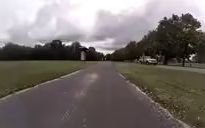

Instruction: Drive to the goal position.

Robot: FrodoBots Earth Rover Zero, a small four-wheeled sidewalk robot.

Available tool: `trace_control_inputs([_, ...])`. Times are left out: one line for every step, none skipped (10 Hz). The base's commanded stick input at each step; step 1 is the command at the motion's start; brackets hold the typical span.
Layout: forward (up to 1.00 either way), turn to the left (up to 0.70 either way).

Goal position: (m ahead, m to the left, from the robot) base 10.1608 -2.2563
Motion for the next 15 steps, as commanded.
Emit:
trace_control_inputs([0.70, 0.00])
trace_control_inputs([0.70, 0.00])
trace_control_inputs([0.70, 0.00])
trace_control_inputs([0.70, 0.00])
trace_control_inputs([0.70, 0.00])
trace_control_inputs([0.70, 0.00])
trace_control_inputs([0.70, 0.00])
trace_control_inputs([0.70, 0.00])
trace_control_inputs([0.70, 0.00])
trace_control_inputs([0.70, 0.00])
trace_control_inputs([0.70, 0.00])
trace_control_inputs([0.70, 0.00])
trace_control_inputs([0.70, 0.00])
trace_control_inputs([0.70, 0.00])
trace_control_inputs([0.70, 0.00])
